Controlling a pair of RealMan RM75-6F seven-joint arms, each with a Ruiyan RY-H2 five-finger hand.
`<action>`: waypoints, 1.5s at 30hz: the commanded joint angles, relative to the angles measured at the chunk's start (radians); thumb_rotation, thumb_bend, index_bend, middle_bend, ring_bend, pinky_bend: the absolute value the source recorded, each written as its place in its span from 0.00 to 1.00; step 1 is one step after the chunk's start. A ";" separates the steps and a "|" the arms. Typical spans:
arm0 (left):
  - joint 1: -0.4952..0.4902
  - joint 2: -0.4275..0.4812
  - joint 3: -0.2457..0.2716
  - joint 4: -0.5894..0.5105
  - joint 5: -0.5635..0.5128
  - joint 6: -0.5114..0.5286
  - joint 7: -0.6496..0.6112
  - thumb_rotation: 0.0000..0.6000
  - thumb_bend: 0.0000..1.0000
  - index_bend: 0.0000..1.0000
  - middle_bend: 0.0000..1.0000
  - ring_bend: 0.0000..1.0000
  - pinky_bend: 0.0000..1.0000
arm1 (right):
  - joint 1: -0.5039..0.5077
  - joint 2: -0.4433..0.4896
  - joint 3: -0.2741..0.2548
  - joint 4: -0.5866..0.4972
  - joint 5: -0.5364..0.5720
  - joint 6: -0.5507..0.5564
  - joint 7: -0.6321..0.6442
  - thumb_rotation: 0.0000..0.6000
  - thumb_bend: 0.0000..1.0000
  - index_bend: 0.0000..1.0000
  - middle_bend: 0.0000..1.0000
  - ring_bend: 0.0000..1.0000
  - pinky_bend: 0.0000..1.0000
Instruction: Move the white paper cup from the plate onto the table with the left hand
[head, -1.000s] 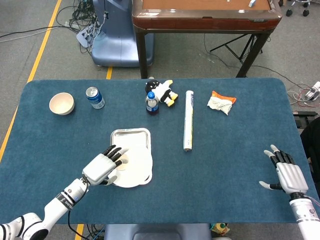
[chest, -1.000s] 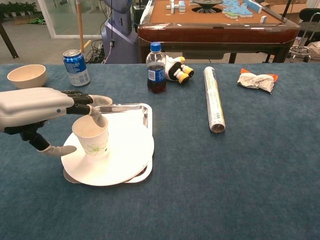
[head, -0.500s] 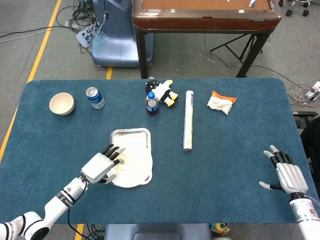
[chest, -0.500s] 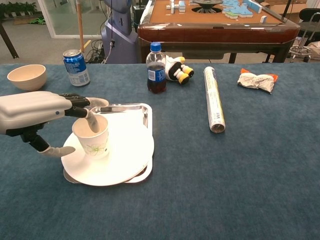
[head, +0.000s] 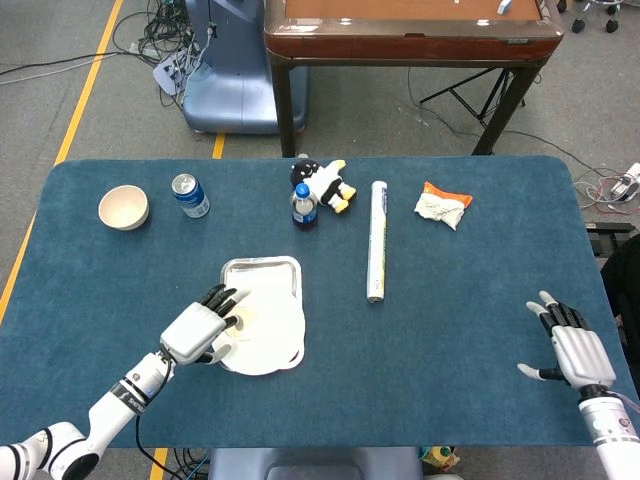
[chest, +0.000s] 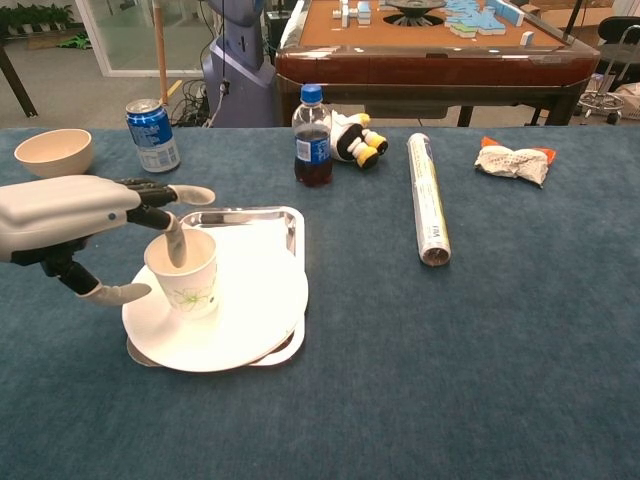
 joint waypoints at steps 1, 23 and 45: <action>0.002 -0.003 0.002 0.005 -0.001 0.003 -0.004 1.00 0.32 0.40 0.00 0.00 0.00 | 0.001 0.000 0.000 0.002 0.002 -0.002 0.001 1.00 0.18 0.00 0.00 0.00 0.00; 0.007 -0.037 0.012 0.071 0.016 0.037 -0.075 1.00 0.32 0.49 0.00 0.00 0.00 | 0.001 0.000 0.001 0.006 0.006 -0.004 0.007 1.00 0.18 0.00 0.00 0.00 0.00; 0.012 -0.045 0.018 0.104 0.033 0.065 -0.127 1.00 0.32 0.56 0.00 0.00 0.00 | 0.010 -0.011 0.003 0.020 0.024 -0.024 -0.003 1.00 0.18 0.00 0.00 0.00 0.00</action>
